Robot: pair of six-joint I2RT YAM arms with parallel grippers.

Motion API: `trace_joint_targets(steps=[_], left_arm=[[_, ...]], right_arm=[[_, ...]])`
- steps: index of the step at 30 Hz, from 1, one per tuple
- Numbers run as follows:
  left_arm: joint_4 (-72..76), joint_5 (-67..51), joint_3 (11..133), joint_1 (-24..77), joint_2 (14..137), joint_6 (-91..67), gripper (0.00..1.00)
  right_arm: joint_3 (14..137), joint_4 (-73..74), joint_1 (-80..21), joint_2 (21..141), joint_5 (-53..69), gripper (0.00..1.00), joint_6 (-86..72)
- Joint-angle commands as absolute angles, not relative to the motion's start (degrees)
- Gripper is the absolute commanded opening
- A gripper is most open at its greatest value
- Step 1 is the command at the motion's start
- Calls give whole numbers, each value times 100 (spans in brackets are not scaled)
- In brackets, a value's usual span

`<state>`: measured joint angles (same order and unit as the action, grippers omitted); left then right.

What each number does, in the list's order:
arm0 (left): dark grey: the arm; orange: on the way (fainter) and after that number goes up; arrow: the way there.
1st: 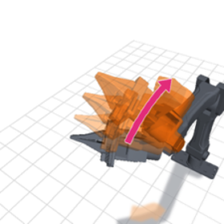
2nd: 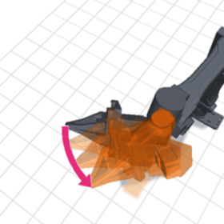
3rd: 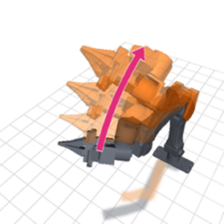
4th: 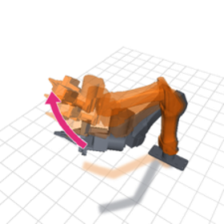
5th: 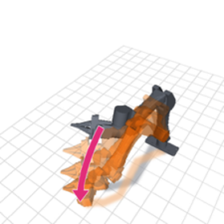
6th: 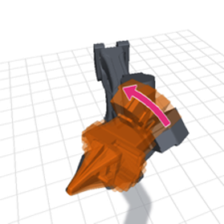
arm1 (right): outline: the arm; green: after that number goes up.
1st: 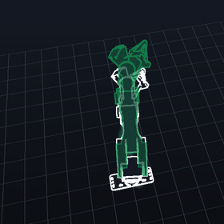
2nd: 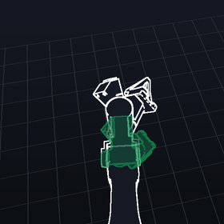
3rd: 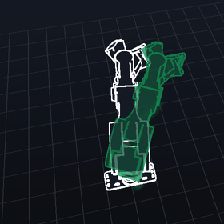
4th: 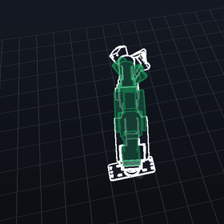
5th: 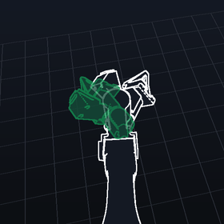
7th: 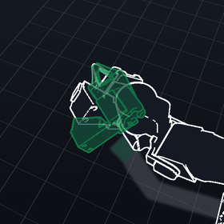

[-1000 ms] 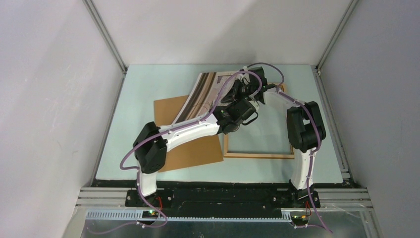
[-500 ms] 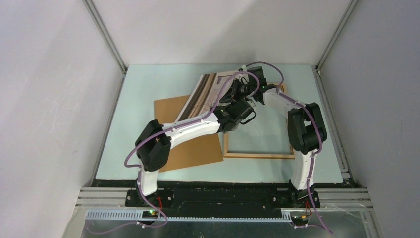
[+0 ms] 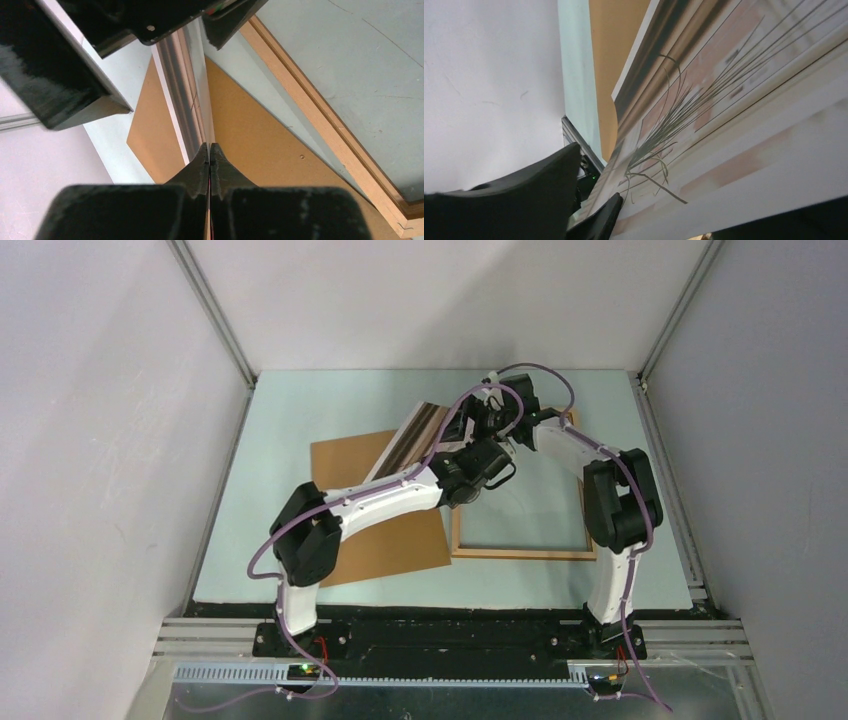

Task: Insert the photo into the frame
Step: Turn over the photo from the photo frame.

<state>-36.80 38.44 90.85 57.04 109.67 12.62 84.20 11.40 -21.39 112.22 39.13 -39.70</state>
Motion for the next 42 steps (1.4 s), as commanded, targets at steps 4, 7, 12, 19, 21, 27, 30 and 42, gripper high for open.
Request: trace_joint_targets(steps=[4, 7, 12, 19, 21, 27, 30, 42], left_arm=[[-3568, 3805, 9250, 5502, 10300, 1392, 0], [-3574, 3649, 9226, 5340, 10080, 1356, 0], [-3606, 3369, 9215, 5078, 9742, 1310, 0], [-3648, 2905, 9288, 4829, 9253, 1220, 0], [-3647, 2715, 9303, 4762, 9097, 1163, 0], [-3651, 2379, 9381, 4711, 8769, 1069, 0], [-3645, 2294, 9454, 4690, 8694, 1043, 0], [-3691, 1618, 9826, 4674, 8396, 1048, 0]], right_arm=[[8438, 1374, -1911, 10556, 3756, 99, -3471], [8406, 1462, -1768, 10423, 3749, 99, -3273], [8244, 1578, -1495, 10125, 3731, 99, -2906], [8131, 1839, -1115, 9935, 3897, 99, -2532], [8115, 2046, -1035, 9967, 3972, 99, -2350], [7810, 2033, -738, 9842, 4267, 99, -2136], [7805, 1970, -551, 9751, 4510, 99, -2159], [7805, 1596, 473, 9397, 5073, 99, -2482]])
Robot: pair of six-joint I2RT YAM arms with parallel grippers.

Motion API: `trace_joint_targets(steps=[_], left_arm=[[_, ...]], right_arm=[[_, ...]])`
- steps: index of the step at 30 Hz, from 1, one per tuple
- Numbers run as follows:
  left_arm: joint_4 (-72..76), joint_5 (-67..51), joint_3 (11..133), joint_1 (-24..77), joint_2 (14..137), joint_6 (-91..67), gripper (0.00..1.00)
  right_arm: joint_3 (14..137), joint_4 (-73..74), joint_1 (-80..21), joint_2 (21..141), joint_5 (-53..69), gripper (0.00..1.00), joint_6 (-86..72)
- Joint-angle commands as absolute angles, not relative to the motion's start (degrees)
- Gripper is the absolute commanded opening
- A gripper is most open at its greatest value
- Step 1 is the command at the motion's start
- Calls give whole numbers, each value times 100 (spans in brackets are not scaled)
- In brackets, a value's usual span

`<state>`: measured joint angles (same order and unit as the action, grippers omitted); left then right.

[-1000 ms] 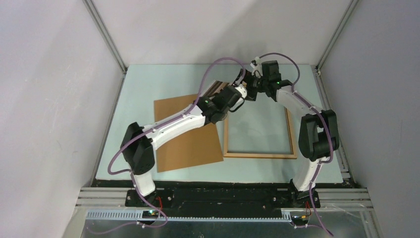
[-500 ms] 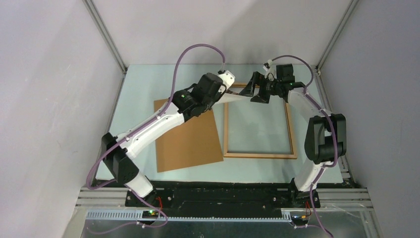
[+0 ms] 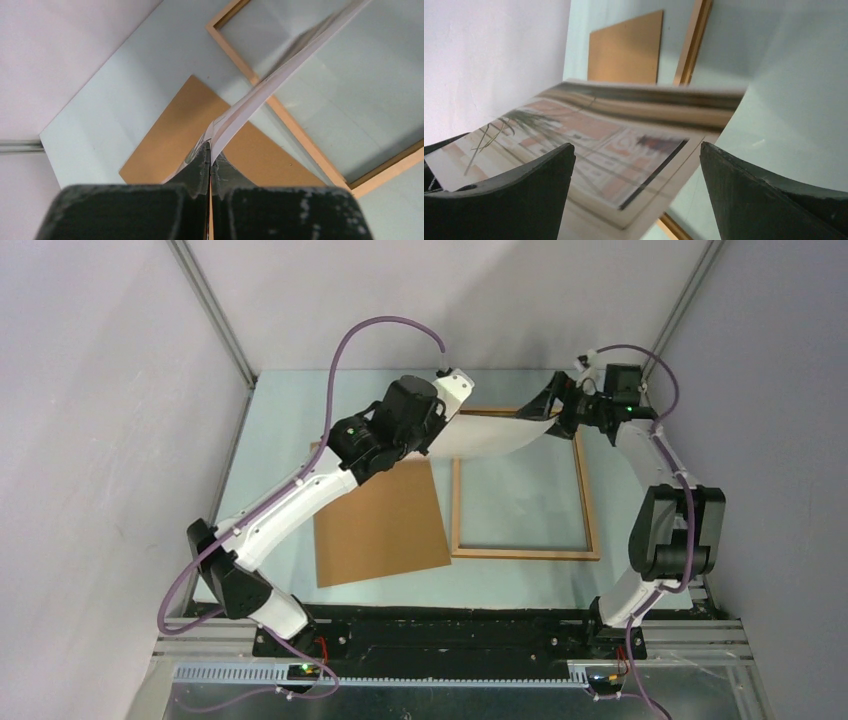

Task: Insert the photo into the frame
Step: Turn over the photo from the photo frame.

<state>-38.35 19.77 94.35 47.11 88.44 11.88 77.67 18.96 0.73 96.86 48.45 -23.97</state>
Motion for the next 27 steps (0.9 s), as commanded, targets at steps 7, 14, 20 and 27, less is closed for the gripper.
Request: trace_joint_targets(steps=[7, 14, 20, 27], left_arm=[[-3740, 1168, 10050, 4657, 8014, 855, 0], [-3731, -96, 10263, 4159, 7867, -395, 0], [-3363, -1774, 9905, 3184, 8096, -2273, 0], [-1654, -3053, 7931, 2305, 8376, -4239, 0]], right_arm=[[7806, 1498, 1242, 9325, 5208, 99, -2457], [7781, 1726, 1627, 9176, 5259, 99, -2288], [7590, 1868, 1741, 8990, 5259, 99, -2161], [7440, 2068, 1817, 8852, 5209, 99, -2030]])
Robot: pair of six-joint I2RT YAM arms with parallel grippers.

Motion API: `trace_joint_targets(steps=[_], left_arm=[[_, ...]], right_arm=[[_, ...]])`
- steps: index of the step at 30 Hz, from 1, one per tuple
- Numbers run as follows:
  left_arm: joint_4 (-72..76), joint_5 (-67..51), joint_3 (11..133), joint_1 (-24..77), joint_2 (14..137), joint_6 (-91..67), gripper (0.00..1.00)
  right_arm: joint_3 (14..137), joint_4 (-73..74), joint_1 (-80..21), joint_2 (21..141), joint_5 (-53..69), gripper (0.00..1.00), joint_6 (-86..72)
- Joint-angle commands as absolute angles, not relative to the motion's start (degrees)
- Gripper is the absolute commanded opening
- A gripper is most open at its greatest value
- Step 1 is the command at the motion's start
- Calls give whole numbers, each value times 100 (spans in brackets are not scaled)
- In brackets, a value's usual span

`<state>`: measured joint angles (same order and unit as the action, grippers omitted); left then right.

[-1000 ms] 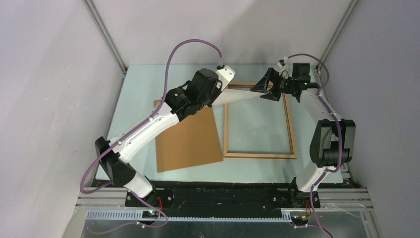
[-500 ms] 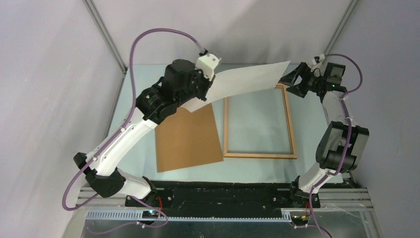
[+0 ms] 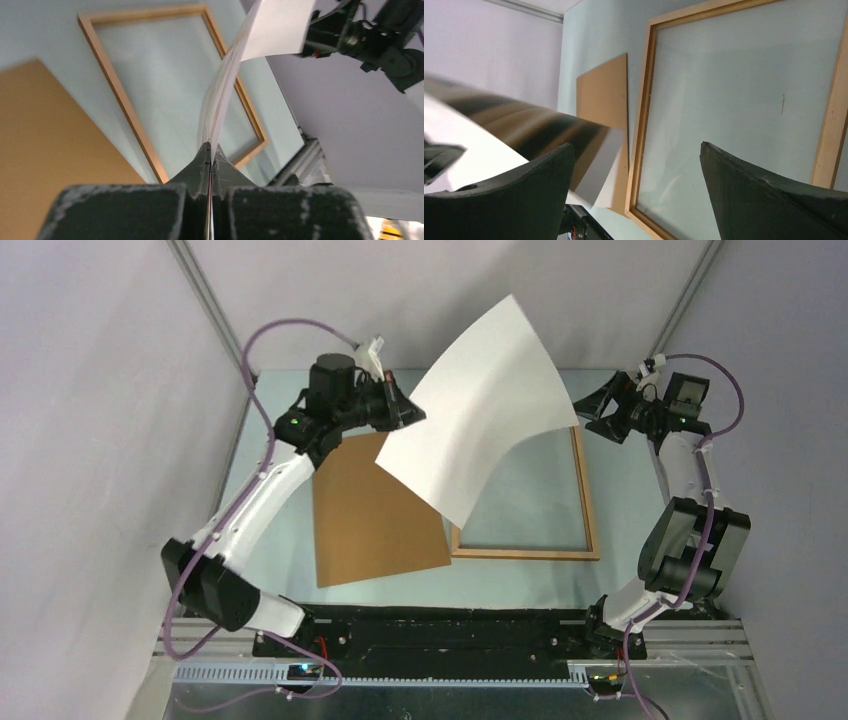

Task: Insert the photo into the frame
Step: Turn over the photo from the photo frame.

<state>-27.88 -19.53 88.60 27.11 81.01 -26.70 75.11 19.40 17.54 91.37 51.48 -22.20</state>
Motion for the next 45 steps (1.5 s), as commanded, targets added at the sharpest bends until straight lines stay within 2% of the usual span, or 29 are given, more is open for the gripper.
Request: trace_joint_targets(steps=[1, 5, 7, 15, 24, 30, 33, 36, 41, 45], left_arm=[[-1139, -3244, 7723, 2238, 8420, -4582, 0], [273, -3515, 6620, 2007, 8835, -5397, 0], [524, -3401, 6239, 1998, 9046, -5403, 0], [1146, -3199, 5909, 1988, 10016, -5637, 0], [1751, -2517, 5116, 2024, 9912, -6181, 0], [1834, -2408, 5140, 2250, 10054, -6300, 1], [1873, -2464, 5191, 2376, 10168, -6358, 15], [1880, -2456, 5182, 2529, 10257, -6367, 22], [1870, -2465, 5214, 2665, 10382, -6364, 46], [1841, -2555, 5404, 2847, 10525, -6333, 59]], right_arm=[[7425, 2097, 1841, 8831, 5206, 99, -2017], [7338, 2143, 1936, 8782, 5165, 99, -1950], [7274, 2159, 1976, 8750, 5130, 100, -1909], [7142, 2264, 2042, 8704, 5033, 100, -1724], [6986, 2265, 2100, 8731, 5047, 99, -1657], [6968, 2271, 2101, 8828, 5044, 99, -1616], [6941, 2367, 2101, 8845, 4978, 99, -1500], [6923, 2491, 2107, 8894, 4904, 99, -1315], [6837, 2640, 2118, 8938, 4857, 99, -1104], [6822, 2757, 2126, 9000, 4801, 99, -949]])
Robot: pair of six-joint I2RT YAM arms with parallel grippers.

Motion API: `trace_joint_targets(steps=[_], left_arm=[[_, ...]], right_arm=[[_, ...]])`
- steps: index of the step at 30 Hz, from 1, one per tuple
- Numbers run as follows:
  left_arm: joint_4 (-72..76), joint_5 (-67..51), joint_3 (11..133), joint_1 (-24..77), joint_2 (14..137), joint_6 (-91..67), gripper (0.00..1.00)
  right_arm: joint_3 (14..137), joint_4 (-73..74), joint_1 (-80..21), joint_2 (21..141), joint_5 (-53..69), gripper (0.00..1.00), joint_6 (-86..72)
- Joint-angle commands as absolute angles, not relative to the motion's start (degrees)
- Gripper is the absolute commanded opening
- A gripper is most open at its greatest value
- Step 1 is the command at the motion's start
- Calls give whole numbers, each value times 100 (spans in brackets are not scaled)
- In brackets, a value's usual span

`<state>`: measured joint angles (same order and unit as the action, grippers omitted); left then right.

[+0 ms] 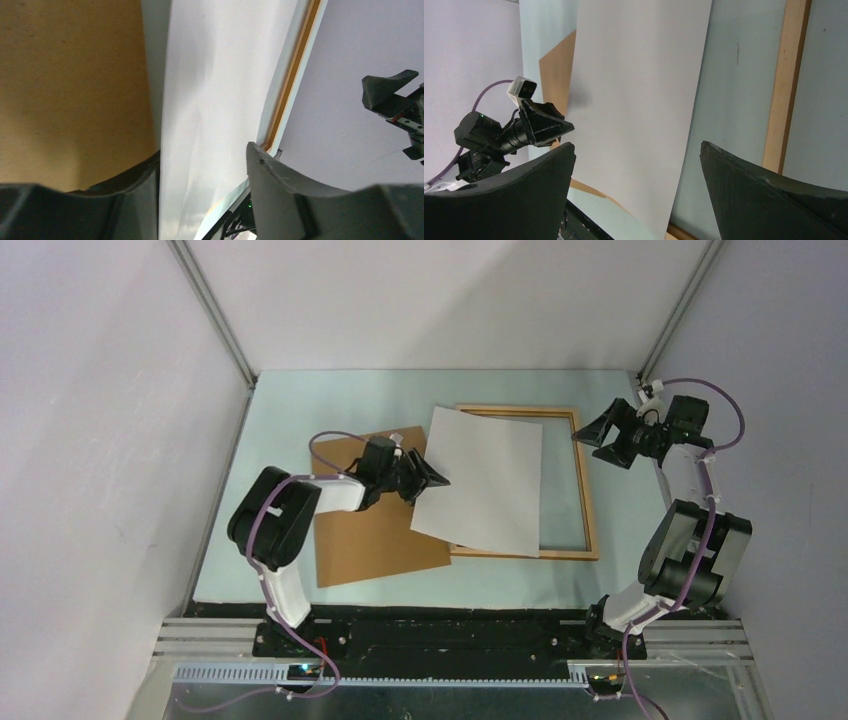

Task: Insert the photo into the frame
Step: Turn over the photo from the photo frame.

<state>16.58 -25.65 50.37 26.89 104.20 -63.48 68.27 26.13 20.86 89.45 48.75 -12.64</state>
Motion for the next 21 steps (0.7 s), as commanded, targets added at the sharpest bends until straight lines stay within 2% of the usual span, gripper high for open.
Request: trace_joint_targets(steps=[1, 21], left_arm=[[1814, -2638, 5453, 2883, 10558, -6310, 61], [1586, -3180, 6438, 3310, 11273, -6279, 64]], right_arm=[[6817, 2785, 2133, 9013, 4809, 99, -936], [6815, 2932, 2136, 9184, 4712, 98, -740]])
